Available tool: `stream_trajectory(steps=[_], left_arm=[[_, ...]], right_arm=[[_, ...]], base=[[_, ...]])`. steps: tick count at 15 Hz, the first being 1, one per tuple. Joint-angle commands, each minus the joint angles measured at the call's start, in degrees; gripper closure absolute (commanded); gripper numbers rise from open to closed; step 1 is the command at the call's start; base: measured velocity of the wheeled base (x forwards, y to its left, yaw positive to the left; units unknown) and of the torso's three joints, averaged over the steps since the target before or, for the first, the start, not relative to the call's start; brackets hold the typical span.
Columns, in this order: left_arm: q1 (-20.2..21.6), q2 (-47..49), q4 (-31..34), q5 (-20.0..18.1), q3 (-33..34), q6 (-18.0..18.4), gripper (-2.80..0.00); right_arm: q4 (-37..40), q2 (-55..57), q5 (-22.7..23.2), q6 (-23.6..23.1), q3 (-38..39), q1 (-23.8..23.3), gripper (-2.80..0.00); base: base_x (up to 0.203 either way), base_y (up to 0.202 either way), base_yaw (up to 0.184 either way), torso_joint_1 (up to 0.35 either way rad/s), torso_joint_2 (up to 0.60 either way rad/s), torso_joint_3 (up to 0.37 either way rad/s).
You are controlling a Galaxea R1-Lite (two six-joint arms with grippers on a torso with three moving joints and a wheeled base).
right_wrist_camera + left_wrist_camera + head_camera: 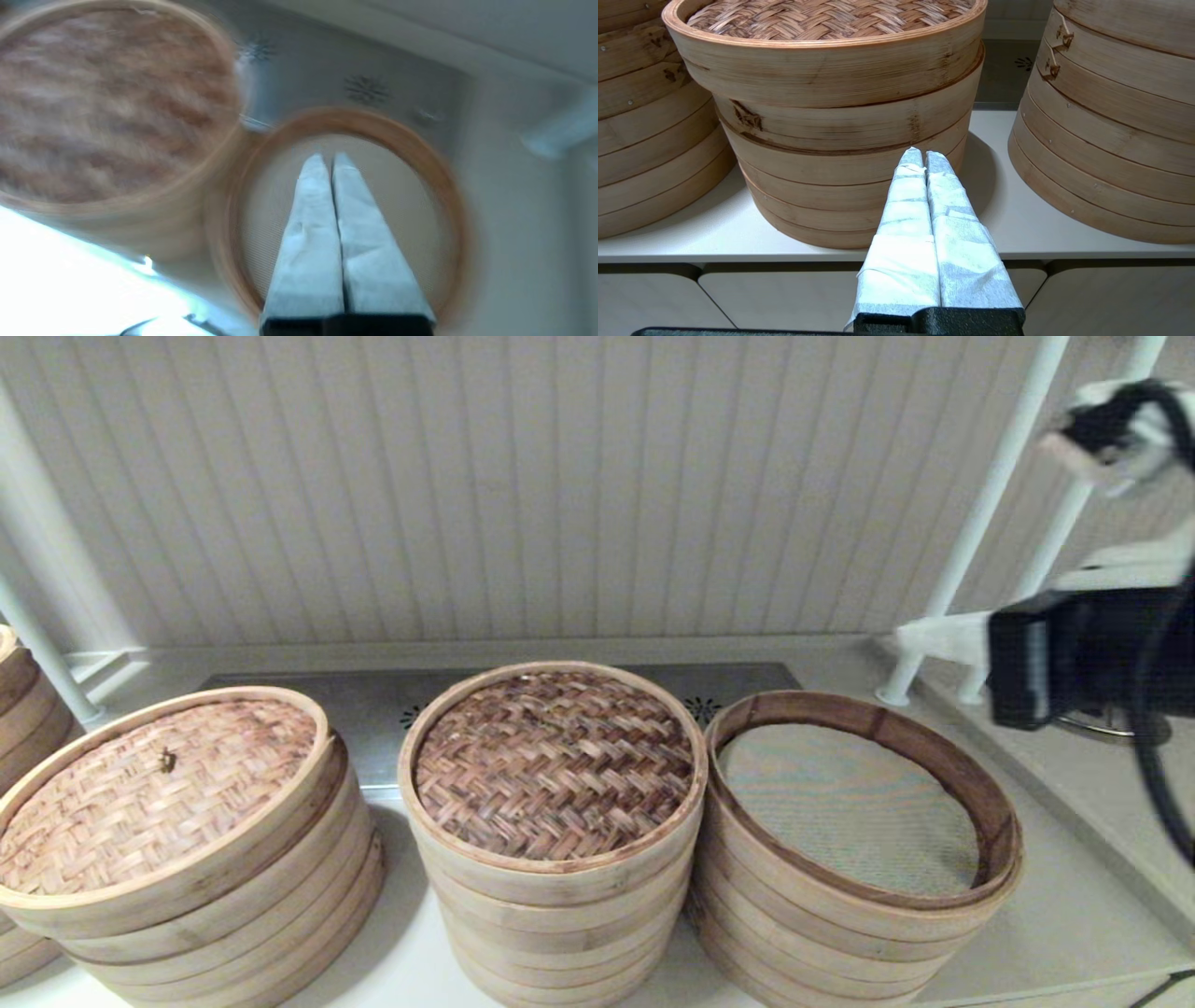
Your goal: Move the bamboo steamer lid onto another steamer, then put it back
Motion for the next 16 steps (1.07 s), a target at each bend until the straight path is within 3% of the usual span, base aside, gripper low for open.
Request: stream_trajectory(steps=[1, 4, 10, 14, 16], left_arm=[[0.0, 0.0, 0.0, 0.0, 0.0, 0.0, 0.0], [0.0, 0.0, 0.0, 0.0, 0.0, 0.0, 0.0], [0.0, 0.0, 0.0, 0.0, 0.0, 0.0, 0.0], [0.0, 0.0, 0.0, 0.0, 0.0, 0.0, 0.0], [0.0, 0.0, 0.0, 0.0, 0.0, 0.0, 0.0]], right_arm=[[0.2, -14.8, -0.5, -0.9, 8.1, -7.4, 0.0], [0.2, -25.7, -0.9, -1.7, 18.8, -15.5, 0.0], [0.0, -43.3, -1.7, -1.6, 42.6, -25.2, 0.0], [-0.3, -52.3, -0.7, -0.9, 52.4, -27.5, 0.0], [-1.3, -56.6, 3.1, 0.3, 56.7, -27.7, 0.0]], base=[[0.0, 0.0, 0.0, 0.0, 0.0, 0.0], [0.0, 0.0, 0.0, 0.0, 0.0, 0.0], [0.0, 0.0, 0.0, 0.0, 0.0, 0.0], [0.0, 0.0, 0.0, 0.0, 0.0, 0.0], [0.0, 0.0, 0.0, 0.0, 0.0, 0.0]])
